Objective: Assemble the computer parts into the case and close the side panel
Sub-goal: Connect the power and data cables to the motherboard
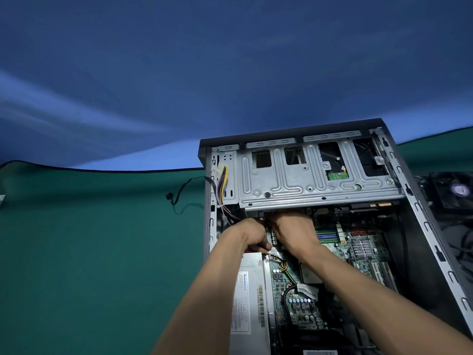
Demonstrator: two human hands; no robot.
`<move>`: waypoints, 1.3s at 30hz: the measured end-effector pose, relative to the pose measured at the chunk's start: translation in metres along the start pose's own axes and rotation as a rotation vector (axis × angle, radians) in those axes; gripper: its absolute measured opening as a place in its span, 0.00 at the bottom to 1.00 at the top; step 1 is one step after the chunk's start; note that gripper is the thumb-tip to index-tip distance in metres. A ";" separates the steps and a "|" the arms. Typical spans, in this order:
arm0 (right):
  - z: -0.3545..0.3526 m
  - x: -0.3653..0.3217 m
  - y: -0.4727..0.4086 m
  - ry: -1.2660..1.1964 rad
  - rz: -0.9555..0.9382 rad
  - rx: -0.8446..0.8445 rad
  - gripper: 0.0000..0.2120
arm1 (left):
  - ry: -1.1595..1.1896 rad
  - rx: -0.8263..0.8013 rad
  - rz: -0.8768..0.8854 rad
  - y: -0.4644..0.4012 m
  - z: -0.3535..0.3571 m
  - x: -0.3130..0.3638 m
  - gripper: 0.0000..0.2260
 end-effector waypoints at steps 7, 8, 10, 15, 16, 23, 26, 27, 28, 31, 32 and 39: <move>-0.003 0.000 -0.006 0.004 0.044 -0.036 0.10 | -0.030 -0.018 0.004 0.002 0.001 0.000 0.10; -0.003 0.000 -0.008 0.006 0.048 -0.036 0.10 | -0.025 -0.013 0.006 0.002 0.001 0.001 0.10; -0.002 0.001 -0.010 0.001 0.061 -0.043 0.11 | -0.002 -0.002 -0.001 0.002 0.001 0.001 0.11; 0.005 0.014 -0.004 -0.040 0.144 -0.112 0.13 | 0.084 -0.002 -0.012 0.001 0.002 -0.001 0.07; 0.008 0.016 -0.002 -0.054 0.167 -0.133 0.14 | 0.103 -0.001 -0.009 0.000 0.003 -0.001 0.05; 0.006 0.012 -0.005 -0.063 0.348 -0.018 0.10 | 0.038 0.022 0.034 -0.003 0.007 0.001 0.08; 0.001 0.009 -0.007 -0.057 0.385 -0.029 0.04 | -0.007 0.059 0.078 0.001 0.005 0.003 0.10; 0.001 0.009 -0.008 -0.061 0.397 -0.039 0.03 | -0.054 0.083 0.100 0.001 0.004 0.004 0.10; 0.000 0.007 -0.008 -0.060 0.401 -0.049 0.05 | -0.112 0.123 0.127 0.003 0.001 0.005 0.10; 0.002 0.002 -0.007 -0.058 0.391 -0.073 0.04 | -0.174 0.192 0.170 0.007 -0.006 0.006 0.10; 0.003 0.001 -0.006 -0.066 0.378 -0.078 0.05 | -0.192 0.217 0.188 0.010 -0.009 0.008 0.09; -0.011 -0.012 0.019 -0.275 0.182 0.003 0.12 | -0.452 0.566 0.450 0.065 -0.035 0.021 0.11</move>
Point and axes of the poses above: each hand's wrist, its own y-axis away from the middle knuckle, its own z-axis out of the palm, x = y × z, the point moved 6 cm from there along -y, towards the middle knuckle, and after that the axes turned 13 degrees about x, right-handed, at the moved point
